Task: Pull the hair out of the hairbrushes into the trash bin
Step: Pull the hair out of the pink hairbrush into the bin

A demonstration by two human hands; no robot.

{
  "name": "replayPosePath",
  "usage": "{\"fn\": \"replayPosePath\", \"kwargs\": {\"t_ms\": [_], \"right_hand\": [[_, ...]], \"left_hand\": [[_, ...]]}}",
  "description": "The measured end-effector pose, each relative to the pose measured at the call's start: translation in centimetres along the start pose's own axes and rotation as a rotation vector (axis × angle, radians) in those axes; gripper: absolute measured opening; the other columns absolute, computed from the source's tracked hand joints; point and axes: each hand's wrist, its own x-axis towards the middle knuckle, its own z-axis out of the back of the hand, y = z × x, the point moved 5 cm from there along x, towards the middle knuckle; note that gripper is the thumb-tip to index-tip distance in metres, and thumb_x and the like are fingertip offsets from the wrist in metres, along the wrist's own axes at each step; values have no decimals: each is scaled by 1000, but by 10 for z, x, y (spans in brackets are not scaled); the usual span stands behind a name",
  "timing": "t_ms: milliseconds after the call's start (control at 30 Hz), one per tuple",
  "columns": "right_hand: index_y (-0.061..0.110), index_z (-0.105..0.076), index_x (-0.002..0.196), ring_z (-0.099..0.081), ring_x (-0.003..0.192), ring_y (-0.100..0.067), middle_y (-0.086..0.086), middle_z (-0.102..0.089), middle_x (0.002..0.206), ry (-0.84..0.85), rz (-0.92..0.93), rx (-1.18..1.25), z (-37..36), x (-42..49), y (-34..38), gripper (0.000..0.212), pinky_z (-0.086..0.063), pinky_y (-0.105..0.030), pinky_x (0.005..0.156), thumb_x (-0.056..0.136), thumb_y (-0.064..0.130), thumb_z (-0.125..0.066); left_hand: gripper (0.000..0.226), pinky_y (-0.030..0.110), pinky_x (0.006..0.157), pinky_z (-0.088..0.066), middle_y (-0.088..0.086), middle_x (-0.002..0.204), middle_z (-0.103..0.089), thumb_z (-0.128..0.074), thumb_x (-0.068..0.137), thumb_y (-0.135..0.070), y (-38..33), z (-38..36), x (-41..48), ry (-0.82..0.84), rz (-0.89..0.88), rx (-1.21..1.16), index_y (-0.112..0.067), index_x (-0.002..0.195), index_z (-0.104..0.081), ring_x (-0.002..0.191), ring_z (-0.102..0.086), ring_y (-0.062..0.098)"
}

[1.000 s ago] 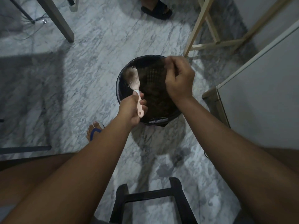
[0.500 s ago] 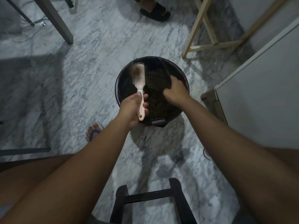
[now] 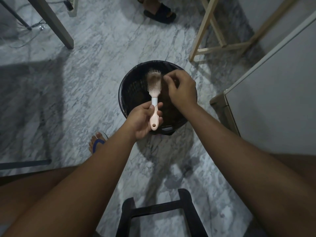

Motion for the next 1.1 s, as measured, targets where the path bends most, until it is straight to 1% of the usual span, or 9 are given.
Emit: {"fn": "replayPosePath", "kwargs": {"t_ms": [100,300,367,433,500,567,767,900,1100], "right_hand": [[5,-63,85,-53,79,-7,-7,-62,86,-204,99,84,21,6,17,14,-43,-15,70,96,13,-61],[-4,-53,96,-62,73,-25,-13,-62,84,-463,97,277,42,12,22,16,-54,-41,65,102,9,-46],[-4,-51,99,-63,74,-19,-8,-63,85,-424,37,266,39,11,14,15,-56,-40,67,103,8,-43],[1,-52,113,-64,89,-14,-5,-66,101,-236,-131,154,27,11,-4,17,-56,-39,80,101,10,-43],[12,-44,138,-57,106,-6,-6,-58,129,-22,-324,62,14,3,-23,43,-51,-34,98,96,9,-46],[16,-40,148,-56,99,2,-4,-55,132,14,-268,97,10,-3,-21,56,-51,-30,99,94,13,-53],[21,-63,132,-54,85,2,3,-58,107,127,-44,18,-8,-4,1,47,-41,0,77,88,37,-72],[12,-75,100,-54,75,5,2,-61,99,106,-36,11,-7,0,-2,15,-42,-4,69,91,23,-70],[2,-62,94,-62,82,-17,-6,-65,87,-88,50,120,13,3,9,14,-50,-27,72,97,16,-58]], "left_hand": [[37,27,58,-52,7,104,-57,-33,105,-5,1,5,2,-33,-5,-51,4,138,-45,70,-53,13],[29,25,57,-52,9,91,-51,-33,105,-8,-1,12,2,-52,-14,-148,3,122,-54,69,-52,12],[31,24,56,-50,8,96,-53,-34,104,-7,-1,13,1,-45,-21,-133,1,128,-52,70,-52,12],[36,24,55,-48,7,102,-56,-34,104,-5,-2,13,-1,-36,-34,-106,0,136,-48,70,-52,13],[39,25,56,-47,5,108,-59,-34,103,-4,-2,12,-3,-26,-33,-63,-3,140,-47,69,-54,13],[39,26,55,-47,5,112,-61,-35,102,-3,0,12,-4,-21,-18,-21,-5,139,-49,68,-55,14],[41,29,56,-46,4,110,-65,-38,101,-1,6,9,-2,26,-1,80,-9,139,-52,70,-55,15],[39,29,56,-47,5,108,-64,-37,102,-2,7,9,-3,40,20,94,-9,137,-52,69,-56,15],[35,24,51,-46,7,101,-58,-33,104,-5,8,15,4,-38,3,-84,1,135,-48,65,-54,12]]}}
